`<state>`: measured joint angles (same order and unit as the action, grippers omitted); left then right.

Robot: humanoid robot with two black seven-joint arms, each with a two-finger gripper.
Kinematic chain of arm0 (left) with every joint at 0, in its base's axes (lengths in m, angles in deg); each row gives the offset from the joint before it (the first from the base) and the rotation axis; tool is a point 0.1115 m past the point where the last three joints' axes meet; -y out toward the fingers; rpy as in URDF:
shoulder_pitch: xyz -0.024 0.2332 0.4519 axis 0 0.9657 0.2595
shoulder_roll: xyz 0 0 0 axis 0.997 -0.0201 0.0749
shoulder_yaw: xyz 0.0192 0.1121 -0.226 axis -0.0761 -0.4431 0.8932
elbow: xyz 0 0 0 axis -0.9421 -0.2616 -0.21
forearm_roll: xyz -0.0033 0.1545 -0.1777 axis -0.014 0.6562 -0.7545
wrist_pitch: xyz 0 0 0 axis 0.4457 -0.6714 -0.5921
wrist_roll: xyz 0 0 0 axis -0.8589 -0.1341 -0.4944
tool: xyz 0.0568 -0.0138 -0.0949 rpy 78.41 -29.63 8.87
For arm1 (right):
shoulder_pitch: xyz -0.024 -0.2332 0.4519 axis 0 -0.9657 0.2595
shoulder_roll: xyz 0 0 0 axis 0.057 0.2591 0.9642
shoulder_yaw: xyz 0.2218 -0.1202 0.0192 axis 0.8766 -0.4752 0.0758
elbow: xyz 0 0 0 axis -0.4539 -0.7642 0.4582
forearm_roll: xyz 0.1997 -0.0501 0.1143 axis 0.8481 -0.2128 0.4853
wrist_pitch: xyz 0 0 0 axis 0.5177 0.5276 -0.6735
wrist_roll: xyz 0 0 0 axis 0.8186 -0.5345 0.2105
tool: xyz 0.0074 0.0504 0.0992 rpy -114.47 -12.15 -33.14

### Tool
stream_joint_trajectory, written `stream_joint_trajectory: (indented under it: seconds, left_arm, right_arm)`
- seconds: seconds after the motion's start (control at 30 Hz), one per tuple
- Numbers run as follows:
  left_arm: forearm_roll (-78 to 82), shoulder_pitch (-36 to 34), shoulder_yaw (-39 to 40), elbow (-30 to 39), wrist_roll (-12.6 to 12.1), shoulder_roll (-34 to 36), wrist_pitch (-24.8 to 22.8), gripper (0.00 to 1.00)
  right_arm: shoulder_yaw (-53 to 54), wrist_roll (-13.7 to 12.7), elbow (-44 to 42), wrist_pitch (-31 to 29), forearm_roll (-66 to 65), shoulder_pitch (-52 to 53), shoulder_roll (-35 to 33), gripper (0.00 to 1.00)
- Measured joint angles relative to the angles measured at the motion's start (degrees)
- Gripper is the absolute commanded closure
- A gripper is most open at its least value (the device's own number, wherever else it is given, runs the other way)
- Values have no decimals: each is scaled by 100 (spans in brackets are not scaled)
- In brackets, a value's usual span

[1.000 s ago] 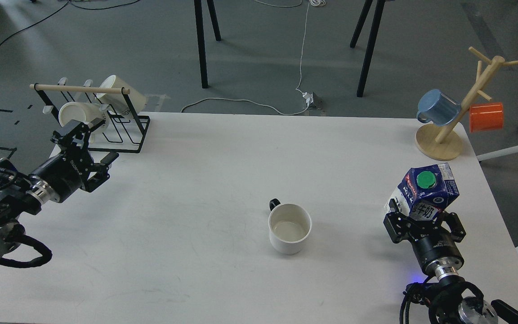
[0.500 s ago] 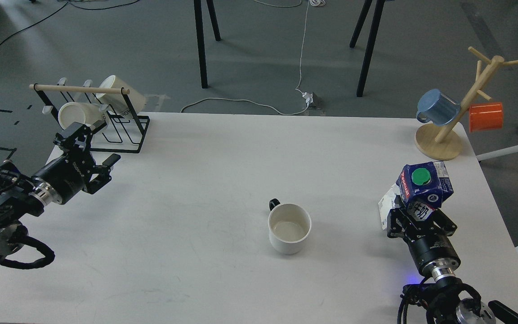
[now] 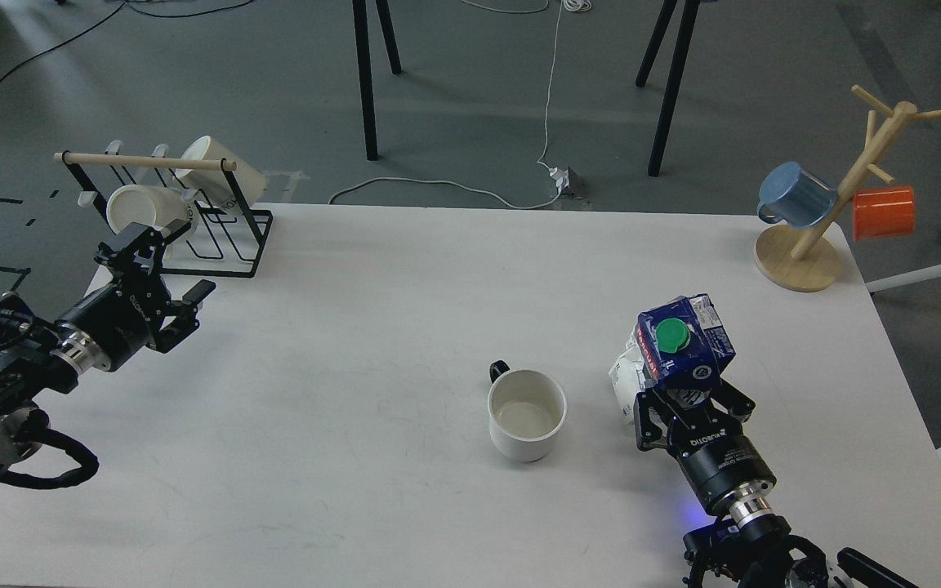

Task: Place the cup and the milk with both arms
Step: 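Slide the milk carton with the right gripper toward the white mug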

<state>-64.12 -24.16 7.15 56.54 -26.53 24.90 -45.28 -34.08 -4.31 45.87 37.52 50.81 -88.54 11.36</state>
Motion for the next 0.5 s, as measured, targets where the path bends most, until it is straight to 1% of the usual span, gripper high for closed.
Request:
stream_joint_trajectory:
  seconds: [0.2, 0.27, 0.43, 0.5]
  left_arm:
    - [0, 9, 0, -16, 0, 0, 0, 2]
    - [0, 12, 0, -18, 0, 1, 0, 2]
    - [0, 25, 0, -18, 0, 7, 0, 2]
    - [0, 41, 0, -23, 0, 7, 0, 2]
  right_arm:
    - [-42, 0, -103, 0, -243, -42, 211, 72]
    - [-48, 0, -183, 0, -285, -45, 268, 71]
    - [-156, 1, -319, 0, -365, -40, 370, 63]
    - [-206, 1, -339, 0, -372, -38, 381, 57]
